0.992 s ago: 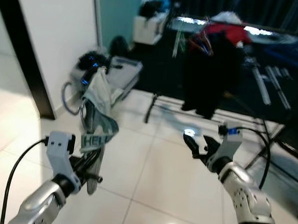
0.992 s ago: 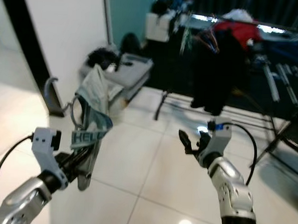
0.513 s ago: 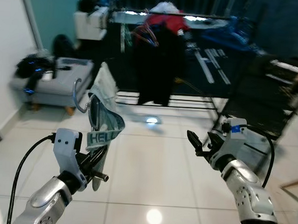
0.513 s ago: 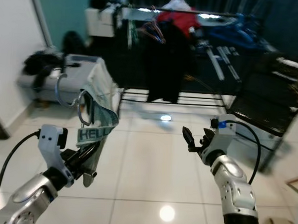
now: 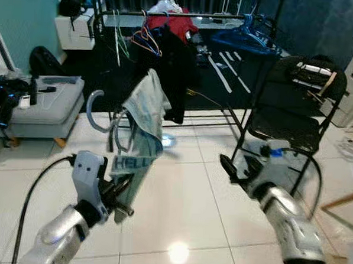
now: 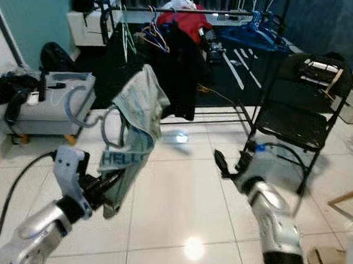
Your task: Hang hanger
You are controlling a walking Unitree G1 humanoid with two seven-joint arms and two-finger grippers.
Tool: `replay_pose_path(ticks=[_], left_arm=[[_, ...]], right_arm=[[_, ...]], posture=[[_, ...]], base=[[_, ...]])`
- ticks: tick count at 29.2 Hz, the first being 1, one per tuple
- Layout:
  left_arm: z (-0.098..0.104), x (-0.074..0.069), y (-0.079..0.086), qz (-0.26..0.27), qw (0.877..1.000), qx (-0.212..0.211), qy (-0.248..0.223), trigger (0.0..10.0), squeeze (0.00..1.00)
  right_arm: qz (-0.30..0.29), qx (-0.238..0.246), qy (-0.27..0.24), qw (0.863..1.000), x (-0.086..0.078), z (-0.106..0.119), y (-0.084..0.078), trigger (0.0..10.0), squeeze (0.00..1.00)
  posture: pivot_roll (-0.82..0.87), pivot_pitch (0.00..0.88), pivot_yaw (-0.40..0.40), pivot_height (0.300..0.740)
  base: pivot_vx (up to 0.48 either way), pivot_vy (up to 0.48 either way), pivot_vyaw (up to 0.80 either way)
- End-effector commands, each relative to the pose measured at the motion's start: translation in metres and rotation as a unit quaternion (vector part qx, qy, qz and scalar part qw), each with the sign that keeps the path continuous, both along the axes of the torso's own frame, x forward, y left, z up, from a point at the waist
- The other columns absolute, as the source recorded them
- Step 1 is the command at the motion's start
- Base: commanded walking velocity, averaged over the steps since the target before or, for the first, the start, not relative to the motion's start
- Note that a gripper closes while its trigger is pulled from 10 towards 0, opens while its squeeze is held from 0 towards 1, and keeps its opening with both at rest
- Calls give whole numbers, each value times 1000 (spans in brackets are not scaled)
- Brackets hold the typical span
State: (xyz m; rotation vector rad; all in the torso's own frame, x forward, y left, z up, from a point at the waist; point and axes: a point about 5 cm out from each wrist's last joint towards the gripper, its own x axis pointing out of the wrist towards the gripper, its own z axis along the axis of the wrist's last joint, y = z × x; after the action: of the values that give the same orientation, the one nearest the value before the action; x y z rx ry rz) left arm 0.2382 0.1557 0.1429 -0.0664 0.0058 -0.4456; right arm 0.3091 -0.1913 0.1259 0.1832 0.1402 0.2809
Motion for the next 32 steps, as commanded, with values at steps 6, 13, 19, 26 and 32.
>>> replay_pose_path(ticks=[6,13,19,26,32], left_arm=[[7,6,-18,-13,999,30,-18,10000,0],[6,13,-23,7,998,55,-16,10000,0],[0,15,-23,33,997,64,-1,10000,0],[-1,15,-31,37,998,54,9,10000,0],[2,16,-40,35,999,35,10,10000,0]], right_arm=[[-13,-7,-5,1000,-2,0,-8,10000,0],[-14,3,-11,1000,-2,0,-6,10000,0],[-11,5,-12,1000,-2,-1,-4,10000,0],[-9,8,-15,1000,-2,0,-3,10000,0],[-8,10,-16,1000,-1,0,-3,10000,0]], posture=[[-51,2,-13,740],[-51,0,-1,740],[-49,0,3,740],[-50,0,3,740],[-51,0,3,740]], base=[[480,0,-800],[480,0,-225],[480,0,0],[480,0,0],[480,0,0]])
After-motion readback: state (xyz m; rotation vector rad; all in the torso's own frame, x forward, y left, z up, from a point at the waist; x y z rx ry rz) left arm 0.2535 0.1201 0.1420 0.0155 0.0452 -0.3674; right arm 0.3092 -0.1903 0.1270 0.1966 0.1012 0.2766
